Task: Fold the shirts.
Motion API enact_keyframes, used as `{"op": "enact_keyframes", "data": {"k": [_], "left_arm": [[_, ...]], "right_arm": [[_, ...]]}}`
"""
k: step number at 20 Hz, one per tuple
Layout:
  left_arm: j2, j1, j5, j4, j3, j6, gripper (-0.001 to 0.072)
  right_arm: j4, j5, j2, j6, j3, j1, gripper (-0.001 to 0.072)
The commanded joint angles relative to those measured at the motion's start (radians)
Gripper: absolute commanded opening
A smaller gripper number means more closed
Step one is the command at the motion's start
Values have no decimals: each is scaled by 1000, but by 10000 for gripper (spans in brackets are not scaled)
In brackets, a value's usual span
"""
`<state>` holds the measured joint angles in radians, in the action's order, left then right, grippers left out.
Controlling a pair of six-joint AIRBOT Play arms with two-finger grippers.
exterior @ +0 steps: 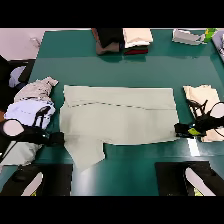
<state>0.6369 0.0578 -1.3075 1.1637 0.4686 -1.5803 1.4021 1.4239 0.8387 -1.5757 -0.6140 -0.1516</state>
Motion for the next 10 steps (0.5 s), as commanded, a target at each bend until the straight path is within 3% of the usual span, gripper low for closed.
{"op": "enact_keyframes", "data": {"k": [1,3,5,10], "left_arm": [[-72,0,-181,40,126,21,25],[-70,0,-221,42,220,51,25],[-46,0,-173,47,294,68,25],[178,0,38,71,393,159,26]], "right_arm": [[40,100,-108,6,-44,1,17],[59,117,-177,6,-45,0,17],[65,108,-205,6,-50,0,16],[64,5,-18,5,-203,1,16]]}}
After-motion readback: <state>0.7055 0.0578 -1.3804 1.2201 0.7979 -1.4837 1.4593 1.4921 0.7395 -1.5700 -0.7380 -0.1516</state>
